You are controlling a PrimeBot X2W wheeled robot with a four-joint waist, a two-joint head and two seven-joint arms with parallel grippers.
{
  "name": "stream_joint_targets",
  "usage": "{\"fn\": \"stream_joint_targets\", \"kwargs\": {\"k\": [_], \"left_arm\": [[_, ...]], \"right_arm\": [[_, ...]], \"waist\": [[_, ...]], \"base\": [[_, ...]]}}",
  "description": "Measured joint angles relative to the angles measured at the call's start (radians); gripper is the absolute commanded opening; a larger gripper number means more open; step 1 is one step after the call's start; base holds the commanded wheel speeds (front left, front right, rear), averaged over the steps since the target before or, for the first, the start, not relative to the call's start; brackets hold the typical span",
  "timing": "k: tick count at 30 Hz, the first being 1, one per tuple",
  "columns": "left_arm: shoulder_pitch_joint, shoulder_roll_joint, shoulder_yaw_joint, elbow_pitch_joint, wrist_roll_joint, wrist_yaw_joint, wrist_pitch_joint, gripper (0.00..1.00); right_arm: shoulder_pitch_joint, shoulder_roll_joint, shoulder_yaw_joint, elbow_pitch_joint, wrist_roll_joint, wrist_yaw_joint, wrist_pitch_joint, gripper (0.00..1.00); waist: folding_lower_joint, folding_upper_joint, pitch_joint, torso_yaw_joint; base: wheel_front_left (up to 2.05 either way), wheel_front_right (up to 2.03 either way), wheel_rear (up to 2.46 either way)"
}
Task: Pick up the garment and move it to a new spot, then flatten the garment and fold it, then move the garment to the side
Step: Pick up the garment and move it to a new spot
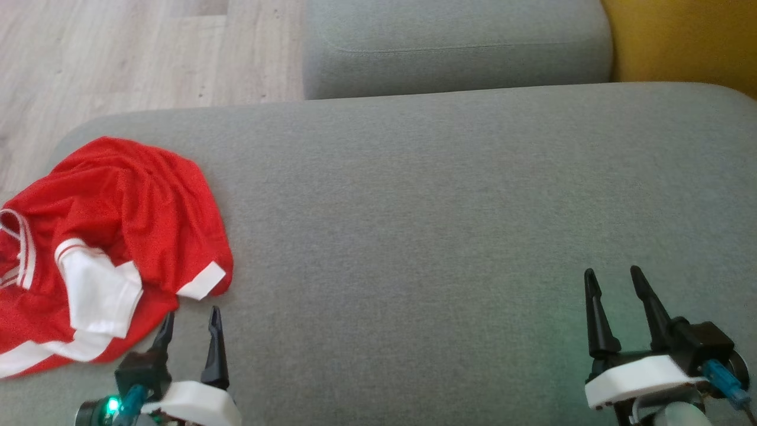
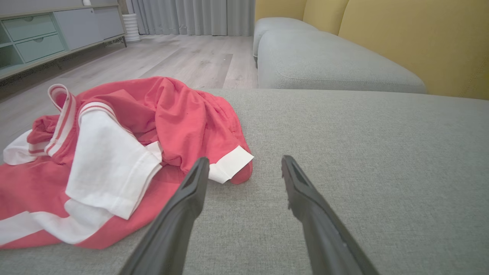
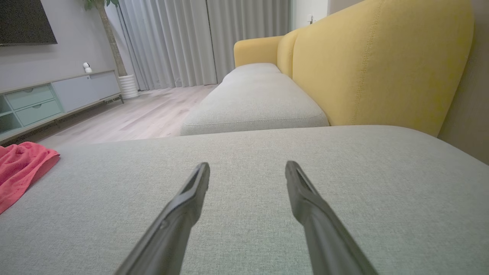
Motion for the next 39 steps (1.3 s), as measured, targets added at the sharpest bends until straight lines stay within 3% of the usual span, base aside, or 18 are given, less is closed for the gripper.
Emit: {"fn": "stream_joint_targets", "kwargs": {"k": [7,19,25,31,32,39], "left_arm": [[-0.005,-0.001,-0.021,0.005,-0.001,-0.003,0.0,1.0],[0.013,0.001,0.011,0.003,-0.024,0.004,0.0,1.0],[-0.008,0.001,0.018,-0.033,-0.055,0.003,0.0,1.0],[-0.236,0.016,0.077,-0.036,-0.113,-0.008,0.002,1.0],[-0.349,0.035,0.088,-0.015,-0.127,-0.016,0.035,1.0],[-0.687,0.065,0.078,0.2,-0.12,-0.007,0.163,1.0]], "right_arm": [[0.005,0.0,0.009,-0.003,0.0,0.0,0.0,1.0],[-0.008,0.008,0.085,-0.004,0.0,0.0,0.0,1.0],[-0.07,-0.001,0.116,-0.004,0.0,0.0,0.0,1.0],[-0.103,-0.06,0.121,-0.012,-0.002,0.0,0.0,1.0],[-0.13,-0.089,0.121,-0.022,-0.005,0.0,0.0,1.0],[-0.194,-0.189,0.111,-0.071,-0.011,0.0,0.0,1.0]], "waist": [[0.0,0.0,0.003,0.071],[0.0,0.0,0.018,0.308],[0.0,0.0,0.08,0.333],[0.0001,0.0,0.174,0.312],[0.0001,0.0,0.214,0.304],[0.0003,0.0,0.375,0.288]], "base": [[0.0,0.0,0.0],[0.0,0.0,0.0],[0.0,0.0,0.0],[0.0,0.0,0.0],[0.0,0.0,0.0],[0.0,0.0,0.0]]}}
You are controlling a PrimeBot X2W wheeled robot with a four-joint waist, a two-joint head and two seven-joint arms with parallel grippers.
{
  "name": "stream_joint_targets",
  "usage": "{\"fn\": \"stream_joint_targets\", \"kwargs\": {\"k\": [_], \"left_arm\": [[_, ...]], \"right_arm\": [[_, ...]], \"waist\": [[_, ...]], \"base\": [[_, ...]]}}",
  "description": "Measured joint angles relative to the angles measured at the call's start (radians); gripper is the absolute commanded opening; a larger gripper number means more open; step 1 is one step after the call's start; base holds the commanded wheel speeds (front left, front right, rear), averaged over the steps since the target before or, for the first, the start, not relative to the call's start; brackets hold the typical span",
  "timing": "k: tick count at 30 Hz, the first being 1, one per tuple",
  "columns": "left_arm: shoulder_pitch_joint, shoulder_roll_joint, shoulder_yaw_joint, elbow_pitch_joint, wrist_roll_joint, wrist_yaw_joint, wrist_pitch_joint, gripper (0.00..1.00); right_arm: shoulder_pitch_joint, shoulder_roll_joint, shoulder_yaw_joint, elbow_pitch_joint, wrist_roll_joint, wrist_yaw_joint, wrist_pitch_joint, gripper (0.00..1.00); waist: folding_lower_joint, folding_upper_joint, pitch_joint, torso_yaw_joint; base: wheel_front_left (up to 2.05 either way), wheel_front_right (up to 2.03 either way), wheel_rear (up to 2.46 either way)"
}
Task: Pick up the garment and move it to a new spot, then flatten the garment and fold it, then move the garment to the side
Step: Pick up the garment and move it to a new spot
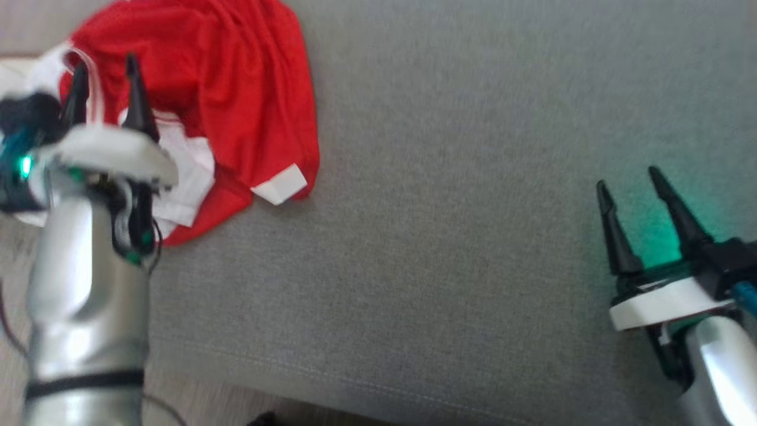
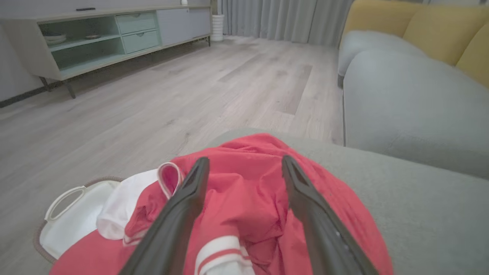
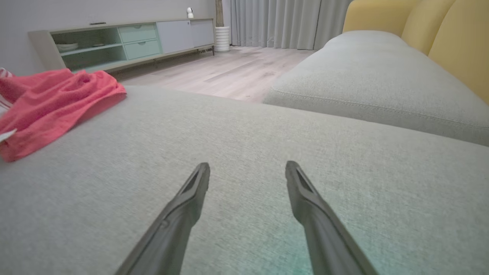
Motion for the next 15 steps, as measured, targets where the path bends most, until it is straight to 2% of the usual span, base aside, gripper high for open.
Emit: {"fn": "stream_joint_targets", "kwargs": {"k": [7,11,12,13,14,15], "left_arm": [[-0.173,0.038,-0.037,0.303,0.067,0.045,0.051,1.0],[-0.209,0.044,-0.04,0.433,0.065,0.022,0.075,1.0],[-0.218,0.043,-0.044,0.461,0.065,0.017,0.077,0.96],[-0.224,0.044,-0.048,0.484,0.066,0.012,0.077,0.67],[-0.23,0.049,-0.056,0.5,0.067,0.0,0.076,0.0],[-0.236,0.053,-0.062,0.514,0.067,-0.002,0.073,0.0]], "right_arm": [[-0.003,-0.034,0.001,-0.072,0.0,0.0,0.006,1.0],[-0.014,-0.034,0.004,-0.093,0.0,0.0,0.015,1.0],[-0.016,-0.034,0.002,-0.091,0.001,0.0,0.021,1.0],[-0.016,-0.034,0.002,-0.09,0.002,0.0,0.022,1.0],[-0.015,-0.033,0.002,-0.087,0.002,0.0,0.022,1.0],[-0.015,-0.033,0.002,-0.084,0.002,0.0,0.022,1.0]], "waist": [[0.0,0.0,0.12,-0.014],[-0.0001,0.0,0.129,-0.036],[0.0,-0.0001,0.124,-0.039],[-0.0001,0.0,0.116,-0.04],[-0.0003,0.0,0.108,-0.042],[-0.0003,0.0,0.099,-0.044]], "base": [[0.0,0.0,0.0],[0.0,0.0,0.0],[0.0,0.0,0.0],[0.0,0.0,0.0],[0.0,0.0,0.0],[0.0,0.0,0.0]]}}
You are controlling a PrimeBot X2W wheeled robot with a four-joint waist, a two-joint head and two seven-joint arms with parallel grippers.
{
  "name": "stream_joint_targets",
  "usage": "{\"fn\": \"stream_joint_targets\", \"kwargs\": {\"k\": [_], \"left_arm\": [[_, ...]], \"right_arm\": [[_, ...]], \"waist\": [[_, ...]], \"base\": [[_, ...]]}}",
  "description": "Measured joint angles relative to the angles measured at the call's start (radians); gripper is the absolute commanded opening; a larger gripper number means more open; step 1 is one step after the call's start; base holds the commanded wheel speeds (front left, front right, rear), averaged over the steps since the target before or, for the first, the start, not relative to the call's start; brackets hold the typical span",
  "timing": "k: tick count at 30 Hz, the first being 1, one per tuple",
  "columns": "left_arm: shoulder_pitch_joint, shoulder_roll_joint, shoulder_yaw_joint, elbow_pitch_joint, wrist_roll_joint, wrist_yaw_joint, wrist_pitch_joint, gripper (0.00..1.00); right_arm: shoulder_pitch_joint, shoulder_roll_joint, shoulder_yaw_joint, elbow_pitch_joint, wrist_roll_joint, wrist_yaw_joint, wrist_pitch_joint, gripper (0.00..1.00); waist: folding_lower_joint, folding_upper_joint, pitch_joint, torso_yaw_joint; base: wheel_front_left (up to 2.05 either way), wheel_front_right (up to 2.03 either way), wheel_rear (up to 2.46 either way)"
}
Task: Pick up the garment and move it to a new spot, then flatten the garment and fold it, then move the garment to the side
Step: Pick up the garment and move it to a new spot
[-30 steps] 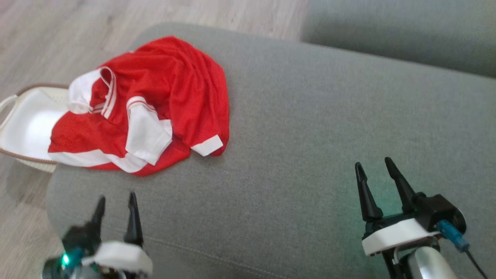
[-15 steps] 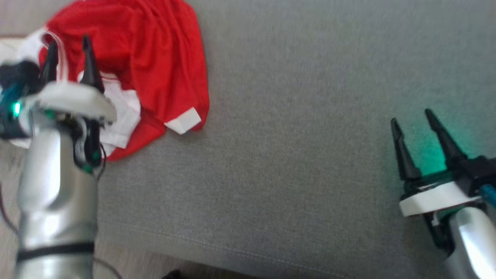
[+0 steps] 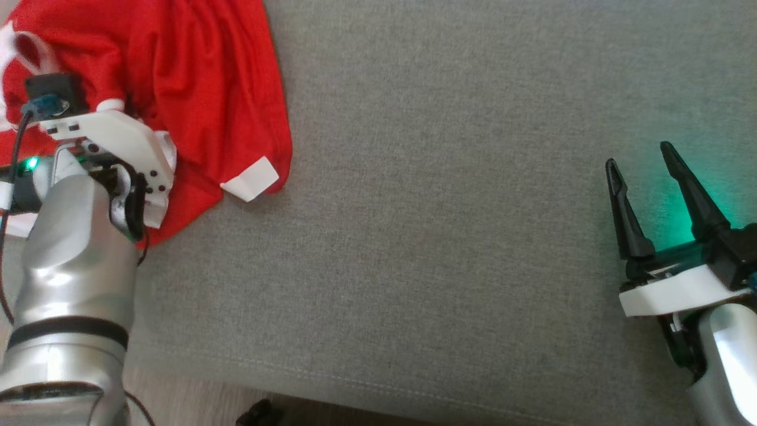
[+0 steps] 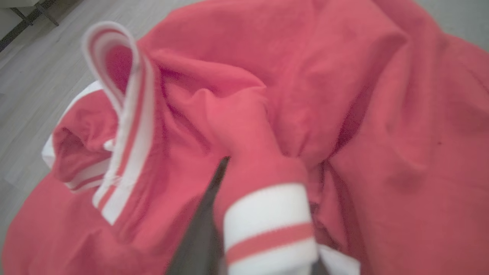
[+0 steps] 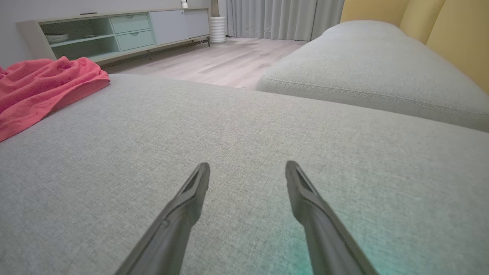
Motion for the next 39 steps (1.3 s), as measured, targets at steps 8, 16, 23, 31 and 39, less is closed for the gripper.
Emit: {"fn": "stream_joint_targets", "kwargs": {"k": [8,16,23,31,39], "left_arm": [[-0.073,0.031,-0.009,-0.054,-0.008,-0.063,-0.094,0.0],[-0.123,0.033,-0.084,-0.374,-0.066,-0.167,0.015,0.0],[0.019,0.057,-0.248,-0.831,-0.284,-0.174,0.301,0.0],[0.123,0.09,-0.3,-1.169,-0.56,-0.179,0.536,0.0],[0.124,0.071,-0.341,-1.146,-0.58,-0.145,0.594,0.0]], "right_arm": [[0.018,0.042,0.001,0.036,0.017,0.0,-0.006,1.0],[0.088,0.129,0.031,0.108,0.034,0.0,-0.02,1.0],[0.103,0.174,0.056,0.112,0.035,0.0,-0.02,1.0],[0.103,0.209,0.099,0.112,0.044,0.0,-0.022,1.0],[0.103,0.221,0.101,0.111,0.053,0.0,-0.023,1.0]], "waist": [[0.0,0.0,-0.093,-0.009],[-0.0001,0.0,-0.236,-0.035],[-0.0001,0.0,-0.325,-0.122],[-0.0001,0.0,-0.362,-0.274],[-0.0001,0.0001,-0.369,-0.432]], "base": [[0.0,0.0,0.0],[0.0,0.0,0.0],[0.0,0.0,0.0],[0.0,0.0,0.0],[0.0,0.0,0.0]]}}
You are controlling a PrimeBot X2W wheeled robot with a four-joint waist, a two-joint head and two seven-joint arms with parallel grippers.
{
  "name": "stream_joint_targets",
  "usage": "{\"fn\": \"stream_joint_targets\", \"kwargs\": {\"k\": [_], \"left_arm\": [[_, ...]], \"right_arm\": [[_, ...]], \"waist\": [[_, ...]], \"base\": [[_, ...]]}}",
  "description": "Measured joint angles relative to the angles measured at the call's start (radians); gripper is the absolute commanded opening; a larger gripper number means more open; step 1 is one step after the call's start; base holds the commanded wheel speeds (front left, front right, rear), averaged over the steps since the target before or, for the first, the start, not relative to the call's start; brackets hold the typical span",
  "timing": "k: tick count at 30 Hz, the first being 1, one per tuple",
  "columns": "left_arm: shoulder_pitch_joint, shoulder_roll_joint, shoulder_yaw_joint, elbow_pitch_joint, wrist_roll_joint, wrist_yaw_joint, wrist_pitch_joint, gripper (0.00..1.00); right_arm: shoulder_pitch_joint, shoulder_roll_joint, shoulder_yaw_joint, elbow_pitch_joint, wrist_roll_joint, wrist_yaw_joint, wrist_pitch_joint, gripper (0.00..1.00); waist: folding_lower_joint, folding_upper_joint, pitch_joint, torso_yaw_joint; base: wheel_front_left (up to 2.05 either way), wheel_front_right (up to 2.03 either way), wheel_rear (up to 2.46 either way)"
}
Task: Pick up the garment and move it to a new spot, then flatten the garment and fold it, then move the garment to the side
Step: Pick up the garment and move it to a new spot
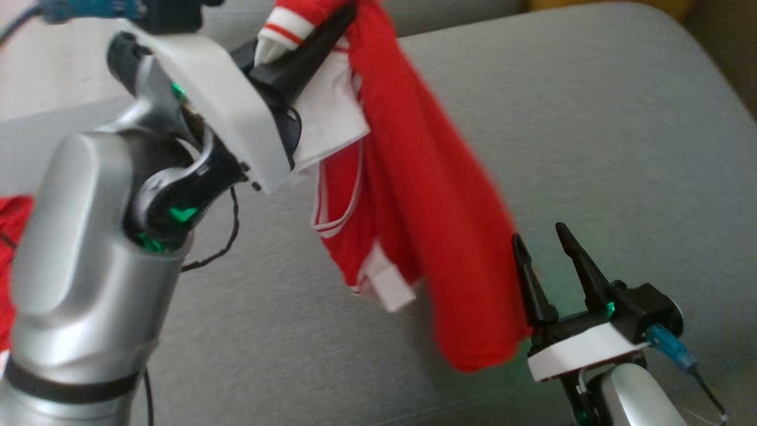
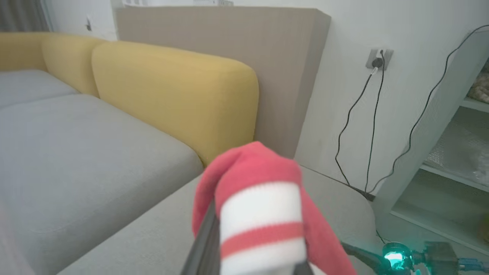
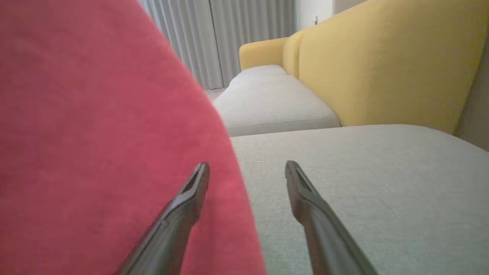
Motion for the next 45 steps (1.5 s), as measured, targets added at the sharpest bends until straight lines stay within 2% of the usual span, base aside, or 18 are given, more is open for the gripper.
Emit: {"fn": "stream_joint_targets", "kwargs": {"k": [5,8,10,12,13,18,23,25,32,33,37,45], "left_arm": [[0.012,-0.025,-0.046,0.216,0.053,0.007,-0.042,0.0],[0.025,-0.057,-0.07,0.385,0.093,0.006,-0.126,0.0],[0.032,-0.077,-0.084,0.497,0.136,0.008,-0.222,0.0],[0.04,-0.097,-0.091,0.607,0.172,0.02,-0.309,0.49],[0.046,-0.104,-0.096,0.655,0.188,0.022,-0.349,1.0],[0.092,-0.123,-0.118,0.799,0.248,0.056,-0.555,1.0],[0.126,-0.134,-0.103,0.767,0.289,0.129,-0.767,1.0],[0.169,-0.136,-0.076,0.708,0.29,0.169,-0.807,1.0],[0.491,-0.103,-0.034,0.422,0.355,0.29,-0.83,1.0],[0.579,-0.098,-0.016,0.342,0.386,0.315,-0.83,1.0],[0.7,-0.102,0.023,0.24,0.442,0.342,-0.83,1.0],[0.868,-0.131,0.101,0.198,0.539,0.332,-0.83,1.0]], "right_arm": [[-0.001,0.004,-0.006,-0.006,0.006,0.0,0.0,1.0],[-0.001,0.007,-0.007,-0.008,0.009,0.0,0.0,1.0],[-0.001,0.009,-0.008,-0.011,0.009,0.0,0.0,1.0],[-0.001,0.011,-0.007,-0.011,0.009,0.0,0.0,1.0],[-0.001,0.012,-0.008,-0.012,0.009,0.0,0.0,1.0],[-0.001,0.016,-0.026,-0.02,0.008,0.0,0.0,1.0],[0.001,0.019,-0.06,-0.042,-0.029,0.0,0.0,1.0],[0.006,0.02,-0.073,-0.058,-0.049,0.0,0.0,1.0],[0.086,0.016,-0.136,-0.113,-0.096,0.0,0.0,1.0],[0.101,0.013,-0.16,-0.127,-0.104,0.0,0.0,1.0],[0.124,-0.002,-0.192,-0.139,-0.136,0.0,0.0,1.0],[0.168,-0.001,-0.208,-0.13,-0.159,0.0,0.0,1.0]], "waist": [[0.0,0.0,0.01,-0.085],[0.0,0.0,0.02,-0.124],[0.0,0.0,0.028,-0.143],[0.0,0.0,0.036,-0.156],[0.0,0.0,0.04,-0.16],[0.0,0.0,0.043,-0.148],[0.0,0.0,0.028,-0.099],[0.0,0.0,0.018,-0.074],[0.0,0.0,-0.022,0.033],[0.0,0.0,-0.031,0.068],[0.0,0.0,-0.045,0.138],[0.0,0.0,-0.073,0.235]], "base": [[0.0,0.0,0.0],[0.0,0.0,0.0],[0.0,0.0,0.0],[0.0,0.0,0.0],[0.0,0.0,0.0],[0.0,0.0,0.0],[0.0,0.0,0.0],[0.0,0.0,0.0],[0.0,0.0,0.0],[0.0,0.0,0.0],[0.0,0.0,0.0],[0.0,0.0,0.0]]}}
